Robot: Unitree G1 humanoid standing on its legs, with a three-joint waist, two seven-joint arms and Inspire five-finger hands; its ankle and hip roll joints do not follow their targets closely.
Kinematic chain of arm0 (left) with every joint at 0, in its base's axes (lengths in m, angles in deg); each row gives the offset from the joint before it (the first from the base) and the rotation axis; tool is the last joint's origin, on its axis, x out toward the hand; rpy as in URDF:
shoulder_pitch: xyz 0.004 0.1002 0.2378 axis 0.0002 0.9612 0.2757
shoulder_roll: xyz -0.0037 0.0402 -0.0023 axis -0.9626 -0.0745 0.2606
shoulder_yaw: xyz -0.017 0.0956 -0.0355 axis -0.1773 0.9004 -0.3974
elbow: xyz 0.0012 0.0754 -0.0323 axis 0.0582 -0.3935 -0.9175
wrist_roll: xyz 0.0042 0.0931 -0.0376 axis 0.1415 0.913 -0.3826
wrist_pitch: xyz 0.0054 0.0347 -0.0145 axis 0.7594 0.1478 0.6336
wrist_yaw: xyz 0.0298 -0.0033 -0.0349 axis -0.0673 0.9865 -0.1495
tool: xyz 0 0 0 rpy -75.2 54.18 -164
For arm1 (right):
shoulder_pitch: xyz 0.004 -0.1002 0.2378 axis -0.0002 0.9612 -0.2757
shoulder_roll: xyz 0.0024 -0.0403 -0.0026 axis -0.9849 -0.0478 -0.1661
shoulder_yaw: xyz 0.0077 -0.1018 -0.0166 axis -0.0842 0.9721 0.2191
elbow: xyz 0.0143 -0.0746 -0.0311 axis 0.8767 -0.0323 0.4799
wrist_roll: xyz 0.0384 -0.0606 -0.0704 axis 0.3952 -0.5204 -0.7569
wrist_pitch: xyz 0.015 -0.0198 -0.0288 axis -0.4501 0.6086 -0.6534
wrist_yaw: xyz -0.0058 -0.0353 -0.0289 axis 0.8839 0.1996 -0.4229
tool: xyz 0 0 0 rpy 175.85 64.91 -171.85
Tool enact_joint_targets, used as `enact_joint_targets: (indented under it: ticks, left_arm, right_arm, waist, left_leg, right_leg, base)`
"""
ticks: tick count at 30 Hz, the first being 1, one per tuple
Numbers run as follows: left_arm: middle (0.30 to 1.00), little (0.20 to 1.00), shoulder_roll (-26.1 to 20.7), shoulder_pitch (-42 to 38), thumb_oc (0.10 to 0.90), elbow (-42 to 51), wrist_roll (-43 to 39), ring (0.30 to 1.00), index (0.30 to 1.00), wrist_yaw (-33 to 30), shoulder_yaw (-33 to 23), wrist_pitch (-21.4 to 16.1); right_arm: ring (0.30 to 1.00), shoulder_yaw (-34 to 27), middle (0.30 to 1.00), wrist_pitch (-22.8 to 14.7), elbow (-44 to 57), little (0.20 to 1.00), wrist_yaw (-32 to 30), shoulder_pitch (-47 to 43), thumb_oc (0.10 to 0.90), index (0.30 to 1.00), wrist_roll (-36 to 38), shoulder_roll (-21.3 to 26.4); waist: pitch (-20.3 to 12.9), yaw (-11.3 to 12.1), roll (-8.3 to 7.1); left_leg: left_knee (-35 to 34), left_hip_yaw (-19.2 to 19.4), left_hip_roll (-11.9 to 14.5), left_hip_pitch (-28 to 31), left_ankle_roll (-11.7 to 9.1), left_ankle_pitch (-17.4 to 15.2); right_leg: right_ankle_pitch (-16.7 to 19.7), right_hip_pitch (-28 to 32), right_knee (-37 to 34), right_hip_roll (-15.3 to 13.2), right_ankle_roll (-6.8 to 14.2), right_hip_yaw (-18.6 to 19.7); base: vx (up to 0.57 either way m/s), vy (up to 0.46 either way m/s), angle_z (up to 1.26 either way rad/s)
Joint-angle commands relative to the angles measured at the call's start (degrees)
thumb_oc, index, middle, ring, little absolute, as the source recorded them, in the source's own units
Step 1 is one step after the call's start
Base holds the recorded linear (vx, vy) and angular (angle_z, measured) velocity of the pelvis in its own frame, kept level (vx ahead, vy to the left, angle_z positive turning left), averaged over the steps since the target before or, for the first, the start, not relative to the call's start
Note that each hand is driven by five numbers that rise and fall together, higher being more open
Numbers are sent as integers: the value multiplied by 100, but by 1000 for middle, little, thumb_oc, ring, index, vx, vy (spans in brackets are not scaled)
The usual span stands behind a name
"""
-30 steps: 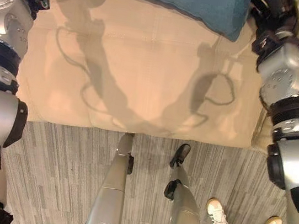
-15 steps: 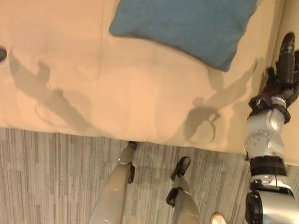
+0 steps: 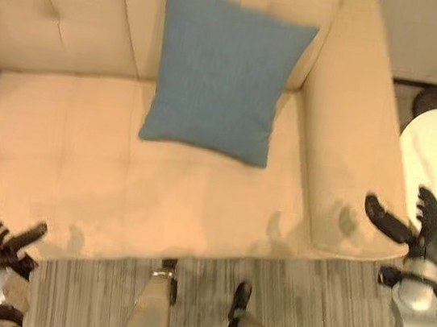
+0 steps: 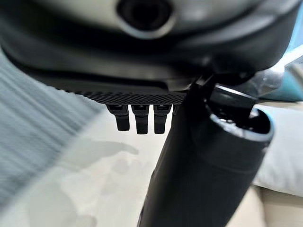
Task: Pick up all the scattered cushions and arrange them neatly on the sofa.
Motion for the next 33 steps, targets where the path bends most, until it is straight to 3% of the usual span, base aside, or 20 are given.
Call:
enact_joint_targets:
  ticks: [1, 2, 3, 5, 6, 7, 9, 12, 14, 15, 17, 19, 21, 22, 25, 26, 29, 30, 31, 33]
  left_arm:
    - [900, 900, -231, 681, 800, -554, 712, 900, 900, 117, 28, -124]
    - [900, 900, -79, 996, 800, -874, 1144, 900, 900, 225, 16, 89]
    - [900, 900, -80, 1002, 800, -872, 1149, 900, 900, 227, 19, 89]
    - [900, 900, 79, 1124, 800, -993, 1284, 900, 900, 259, 222, 168]
    - [900, 900, 78, 1128, 800, -989, 1282, 900, 900, 259, 219, 171]
    - [900, 900, 230, 1234, 800, -961, 1255, 900, 900, 324, 567, 165]
    - [900, 900, 274, 1228, 800, -951, 1213, 900, 900, 374, 635, 182]
    - [900, 900, 436, 1230, 800, -644, 1359, 900, 900, 306, 987, 138]
    - [900, 900, 508, 1224, 800, -486, 1383, 900, 900, 275, 1066, 116]
    - [900, 900, 559, 1109, 800, -336, 1255, 900, 900, 171, 1211, 53]
    - [900, 900, 608, 1100, 800, -366, 1277, 900, 900, 184, 1340, 27]
    - [900, 900, 639, 1024, 800, -535, 1366, 900, 900, 223, 1456, 77]
    - [900, 900, 651, 967, 800, -593, 1423, 900, 900, 263, 1511, 96]
    - [900, 900, 718, 915, 800, -672, 1509, 900, 900, 311, 1663, 97]
    - [900, 900, 773, 909, 800, -734, 1511, 900, 900, 306, 1731, 101]
    - [900, 900, 894, 857, 800, -794, 1497, 900, 900, 324, 1808, 81]
    - [900, 900, 930, 756, 800, -968, 1566, 900, 900, 399, 1885, 134]
    - [900, 900, 925, 710, 800, -981, 1566, 900, 900, 410, 1871, 128]
    - [900, 900, 916, 626, 800, -989, 1491, 900, 900, 405, 1847, 118]
    - [900, 900, 913, 568, 800, -972, 1469, 900, 900, 376, 1898, 98]
  right_arm:
    - [900, -230, 900, -101, -168, 900, 64, 508, 800, 900, -524, 232]
    - [900, -294, 900, -42, -520, 900, 134, 950, 800, 900, -579, -23]
    - [900, -298, 900, -45, -515, 900, 136, 962, 800, 900, -578, -26]
    - [900, -142, 900, -60, -1131, 900, 77, 1018, 800, 900, -312, -271]
    - [900, -134, 900, -73, -1150, 900, 73, 1009, 800, 900, -305, -267]
    - [900, 303, 900, -83, -1983, 900, 84, 918, 800, 900, 34, -442]
    - [900, 465, 900, -127, -2180, 900, 128, 827, 800, 900, 135, -460]
    - [900, 777, 900, -118, -2601, 900, 203, 640, 800, 900, 168, -393]
    - [900, 788, 900, -132, -2710, 900, 196, 562, 800, 900, 246, -374]
    - [900, 846, 900, -139, -3102, 900, 107, 447, 800, 900, 521, -456]
    - [900, 920, 900, -93, -3479, 900, 103, 400, 800, 900, 620, -544]
    - [900, 984, 900, -88, -3817, 900, 152, 364, 800, 900, 662, -625]
    - [900, 1006, 900, -93, -3990, 900, 158, 334, 800, 900, 691, -649]
    - [900, 1132, 900, -72, -4336, 900, 253, 225, 800, 900, 720, -645]
    - [900, 1218, 900, -27, -4626, 900, 340, 45, 800, 900, 793, -663]
    - [900, 1353, 900, -19, -4643, 900, 501, -22, 800, 900, 772, -745]
    - [900, 1259, 900, 29, -4842, 900, 601, -112, 800, 900, 916, -840]
    - [900, 1215, 900, 35, -4905, 900, 631, -126, 800, 900, 986, -890]
    - [900, 1200, 900, 52, -4950, 900, 677, -151, 800, 900, 1088, -1007]
    - [900, 1205, 900, 73, -5052, 900, 688, -197, 800, 900, 1164, -1055]
  waist:
    - [-725, -8, 168]
    - [-936, -44, 169]
    - [-947, -30, 176]
    - [-1141, -22, 116]
    - [-1146, -11, 127]
    - [-1126, 184, 100]
    - [-1064, 269, 99]
    - [-834, 347, 312]
    - [-746, 368, 399]
    - [-517, 265, 394]
    - [-513, 165, 325]
    - [-593, 20, 205]
    - [-630, -69, 177]
    - [-719, -199, 169]
    - [-817, -272, 271]
    - [-923, -355, 368]
    - [-976, -440, 302]
    - [-993, -456, 275]
    - [-944, -497, 239]
    - [-885, -522, 234]
  left_leg:
    - [-687, -64, 208, 356, -232, 10]
    - [-803, -106, 87, 460, -167, 99]
    - [-819, -100, 100, 453, -168, 129]
    - [-839, -206, -85, 420, -132, 256]
    - [-848, -201, -63, 410, -134, 281]
    - [-791, -361, -221, 210, -127, 562]
    - [-789, -391, -220, 133, -165, 705]
    - [-861, -507, -100, -168, -450, 1211]
    - [-909, -508, -58, -239, -520, 1336]
    - [-631, -21, 85, -383, -537, 1232]
    - [19, 117, 273, -210, -369, 714]
    - [643, -85, 345, 80, -313, 210]
    - [905, -212, 448, 233, -314, 85]
    - [1164, -567, 765, 898, -366, -164]
    - [780, -868, 921, 1633, -505, -147]
    - [-78, -1203, 783, 2098, -607, -482]
    - [-580, -1053, 475, 2168, -539, -984]
    - [-624, -997, 377, 2140, -517, -1034]
    - [-654, -871, 225, 2072, -469, -1040]
    - [-651, -843, 170, 1991, -430, -989]
  right_leg:
    - [220, 169, 699, -268, 441, -134]
    - [-378, 427, 921, 277, 373, 345]
    - [-356, 410, 915, 290, 365, 353]
    - [-761, 684, 1111, 930, 183, 1008]
    - [-734, 669, 1100, 950, 177, 1018]
    - [-1356, 948, 909, 1543, -414, 1378]
    - [-1459, 997, 812, 1628, -528, 1310]
    - [-1557, 998, 536, 1869, -718, 1223]
    - [-1522, 1011, 466, 1888, -739, 1135]
    - [-1401, 861, 538, 1693, -735, 883]
    - [-1145, 721, 451, 1406, -631, 584]
    - [-904, 598, 338, 1111, -559, 378]
    - [-782, 536, 283, 988, -547, 281]
    - [-574, 343, 242, 738, -444, 250]
    - [-448, 112, 337, 629, -315, 298]
    - [-297, -145, 482, 467, -109, 454]
    - [59, -319, 436, 91, 91, 604]
    - [183, -314, 304, -26, 152, 601]
    - [556, -388, 52, -218, 261, 608]
    - [716, -467, 57, -257, 298, 667]
  base:
    - [-43, 184, -18]
    - [-55, 140, -7]
    - [-62, 124, 34]
    - [-39, 68, 53]
    - [-363, 77, 48]
    - [-356, 40, 31]
    - [-419, -35, 40]
    - [-494, -40, 37]
    - [-465, 41, 31]
    - [-576, 86, 43]
    - [-628, 117, 67]
    - [-433, 168, 89]
    - [-279, 217, 85]
    - [-234, 330, 76]
    - [-154, 353, 14]
    - [-154, 558, -10]
    - [-142, 413, 13]
    - [-210, 387, 10]
    - [-147, 251, -6]
    - [-240, 258, -15]
